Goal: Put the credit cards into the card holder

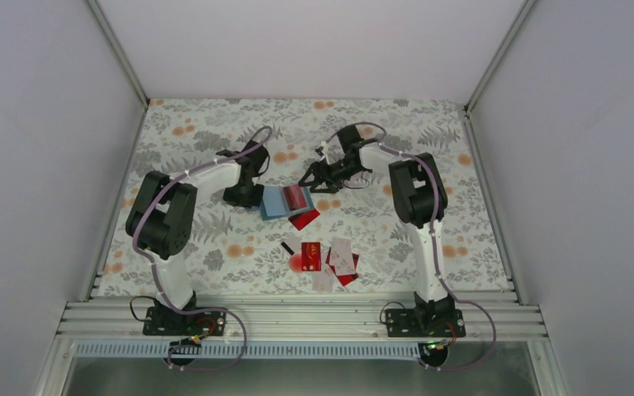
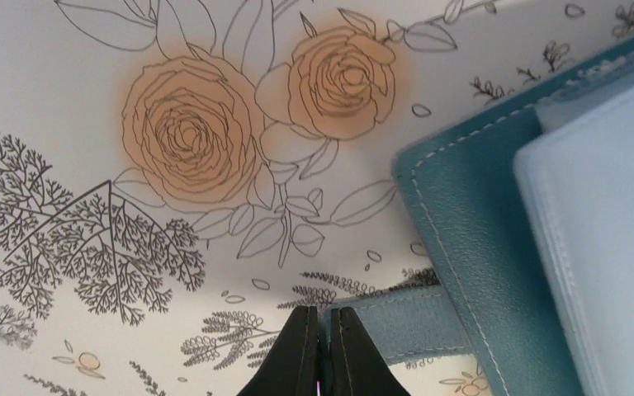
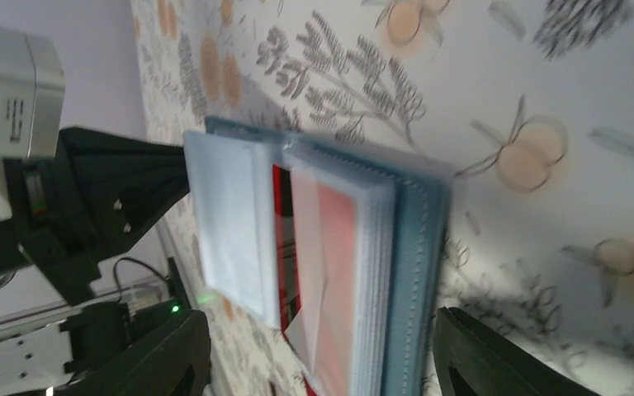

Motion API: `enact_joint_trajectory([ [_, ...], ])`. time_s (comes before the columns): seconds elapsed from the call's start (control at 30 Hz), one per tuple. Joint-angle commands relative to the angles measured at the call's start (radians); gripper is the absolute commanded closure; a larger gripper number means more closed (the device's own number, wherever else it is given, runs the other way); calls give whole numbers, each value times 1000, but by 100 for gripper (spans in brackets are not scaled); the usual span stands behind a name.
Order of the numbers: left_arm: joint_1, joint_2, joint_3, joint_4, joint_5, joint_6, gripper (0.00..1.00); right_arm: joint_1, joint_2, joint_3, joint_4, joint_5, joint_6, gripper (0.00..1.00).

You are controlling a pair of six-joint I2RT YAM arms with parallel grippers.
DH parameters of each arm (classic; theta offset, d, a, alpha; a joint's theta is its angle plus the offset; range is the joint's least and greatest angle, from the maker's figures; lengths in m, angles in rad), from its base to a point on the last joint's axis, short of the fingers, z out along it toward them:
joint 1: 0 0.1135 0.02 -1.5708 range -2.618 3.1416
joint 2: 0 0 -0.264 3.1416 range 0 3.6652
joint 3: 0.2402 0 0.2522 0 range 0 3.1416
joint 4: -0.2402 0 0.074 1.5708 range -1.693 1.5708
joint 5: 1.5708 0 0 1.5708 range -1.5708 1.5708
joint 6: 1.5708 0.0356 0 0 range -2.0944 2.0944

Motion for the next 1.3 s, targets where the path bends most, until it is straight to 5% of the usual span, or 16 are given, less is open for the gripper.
enact_joint_trajectory([
  [0.0, 22, 30, 0, 52, 67, 19, 98, 13, 26, -54, -60, -82, -7, 31],
  [1.27, 1, 71, 67, 68, 245, 31, 98, 42, -90, -107, 110, -354, 163, 32],
])
